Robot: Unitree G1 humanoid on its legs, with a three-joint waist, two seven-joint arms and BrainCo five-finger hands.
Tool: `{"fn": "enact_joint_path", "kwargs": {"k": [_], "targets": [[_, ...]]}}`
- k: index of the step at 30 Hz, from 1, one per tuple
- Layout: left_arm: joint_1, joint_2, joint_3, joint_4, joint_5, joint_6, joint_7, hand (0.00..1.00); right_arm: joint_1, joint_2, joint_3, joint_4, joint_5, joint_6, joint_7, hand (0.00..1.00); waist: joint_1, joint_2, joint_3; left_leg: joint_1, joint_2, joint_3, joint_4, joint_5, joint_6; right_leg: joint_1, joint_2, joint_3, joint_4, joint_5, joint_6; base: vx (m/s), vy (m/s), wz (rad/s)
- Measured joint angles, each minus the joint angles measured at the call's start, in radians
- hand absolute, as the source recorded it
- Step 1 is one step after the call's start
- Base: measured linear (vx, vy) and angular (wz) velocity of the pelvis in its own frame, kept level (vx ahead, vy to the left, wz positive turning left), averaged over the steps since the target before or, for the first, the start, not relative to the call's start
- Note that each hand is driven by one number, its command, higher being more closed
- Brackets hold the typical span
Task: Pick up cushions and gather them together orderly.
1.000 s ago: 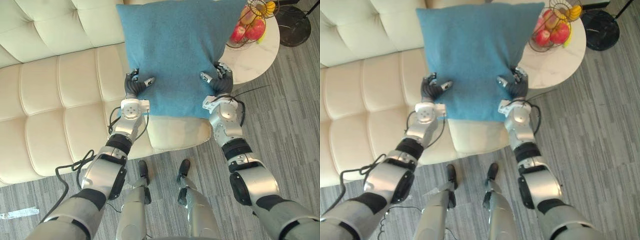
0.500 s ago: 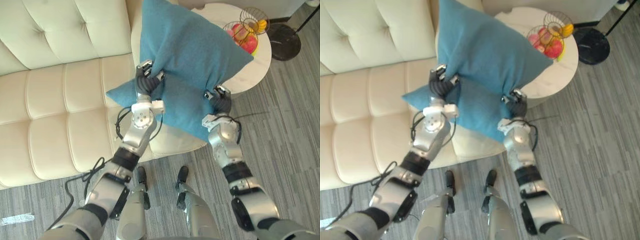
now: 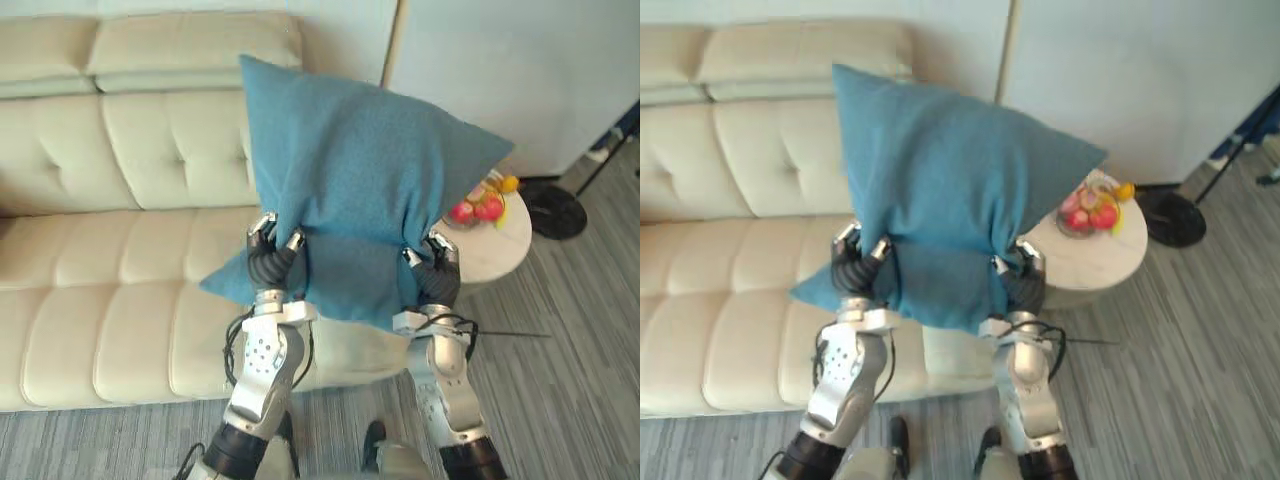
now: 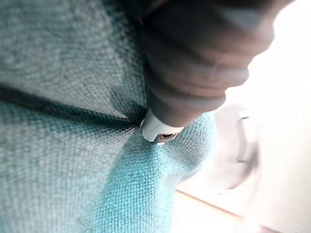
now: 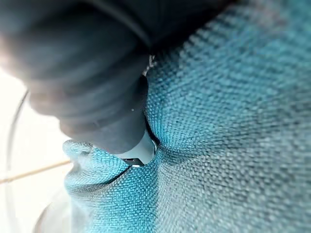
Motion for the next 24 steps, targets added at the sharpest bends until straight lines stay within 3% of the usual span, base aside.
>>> {"fn": "enact_joint_path", "kwargs": {"k": [4, 7, 8, 9, 10, 11, 12, 16, 21, 22, 24], "targets": [[0.038, 0.001, -0.04, -0.018, 0.0, -0.018, -0.003, 1.0, 0.052, -0.006, 0.0, -0.044, -0.037, -0.027, -0.006, 1.0, 0.015, 0.016, -0.037, 0.033, -0.01, -0.072, -0.025, 0.008, -0.009, 0.095, 0.0, -0.06, -0.051, -0.003, 0.003, 0.01, -0.02, 0.61], [0.054, 0.014, -0.08, -0.032, -0.001, -0.024, -0.013, 1.0, 0.087, -0.009, 0.0, -0.048, -0.039, -0.064, -0.026, 1.0, 0.016, 0.016, -0.069, 0.018, -0.024, -0.143, -0.018, -0.002, -0.007, 0.158, -0.013, -0.169, -0.065, -0.019, 0.008, -0.03, -0.016, 0.9], [0.054, 0.02, -0.087, -0.035, -0.001, -0.027, -0.014, 1.0, 0.089, -0.009, 0.0, -0.048, -0.039, -0.067, -0.034, 1.0, 0.015, 0.016, -0.071, 0.0, -0.008, -0.101, 0.002, -0.015, -0.002, 0.168, -0.015, -0.203, -0.073, -0.019, 0.008, -0.06, 0.019, 1.25], [0.053, 0.021, -0.095, -0.033, -0.001, -0.033, -0.019, 1.0, 0.087, -0.011, -0.002, -0.046, -0.049, -0.072, -0.052, 1.0, 0.007, 0.022, -0.083, -0.048, 0.057, 0.045, 0.062, -0.018, -0.003, 0.165, -0.017, -0.254, -0.075, -0.017, 0.007, -0.05, 0.028, 0.94], [0.053, 0.022, -0.096, -0.03, -0.001, -0.033, -0.02, 1.0, 0.087, -0.011, -0.002, -0.043, -0.058, -0.074, -0.056, 1.0, 0.009, 0.023, -0.084, -0.051, 0.077, 0.09, 0.08, -0.019, -0.002, 0.165, -0.017, -0.26, -0.075, -0.017, 0.007, -0.03, 0.033, 0.72], [0.053, 0.025, -0.095, -0.012, -0.002, -0.035, -0.02, 1.0, 0.086, -0.01, -0.002, -0.026, -0.073, -0.074, -0.061, 1.0, 0.025, 0.027, -0.087, -0.06, 0.119, 0.187, 0.111, -0.02, 0.005, 0.167, -0.017, -0.264, -0.073, -0.016, 0.009, -0.01, 0.094, 0.25], [0.055, 0.042, -0.095, 0.011, -0.012, -0.038, -0.02, 1.0, 0.068, -0.01, -0.002, 0.017, -0.076, -0.073, -0.063, 1.0, 0.033, 0.026, -0.088, -0.062, 0.118, 0.208, 0.124, -0.015, 0.019, 0.169, -0.024, -0.256, -0.074, -0.01, 0.016, -0.01, 0.109, 0.19], [0.055, 0.084, -0.095, 0.057, -0.045, -0.03, -0.021, 1.0, 0.017, -0.035, -0.002, 0.118, -0.076, -0.063, -0.063, 1.0, 0.029, 0.018, -0.093, -0.079, 0.076, 0.213, 0.091, -0.014, 0.025, 0.142, -0.059, -0.237, -0.077, 0.005, 0.035, -0.05, 0.137, 0.09], [0.054, 0.083, -0.128, 0.165, -0.082, -0.028, -0.033, 1.0, -0.009, -0.072, -0.013, 0.176, -0.075, -0.043, -0.078, 1.0, -0.019, 0.023, -0.101, -0.115, -0.008, 0.196, 0.003, 0.046, 0.044, 0.115, -0.123, -0.331, -0.082, 0.033, 0.055, 0.02, 0.117, 0.5], [0.053, 0.078, -0.132, 0.2, -0.083, -0.018, -0.04, 1.0, -0.009, -0.084, -0.016, 0.19, -0.075, -0.035, -0.078, 1.0, -0.022, 0.03, -0.095, -0.109, -0.018, 0.191, 0.005, 0.036, 0.057, 0.095, -0.15, -0.329, -0.001, 0.023, 0.041, 0.05, 0.17, 0.4], [0.053, 0.092, -0.153, 0.26, -0.098, 0.005, -0.05, 1.0, -0.001, -0.101, -0.016, 0.233, -0.075, -0.023, -0.078, 1.0, -0.03, 0.028, -0.078, -0.065, -0.054, 0.167, 0.015, 0.013, 0.09, 0.022, -0.23, -0.254, 0.272, 0.017, -0.042, 0.07, 0.216, 0.4]]}}
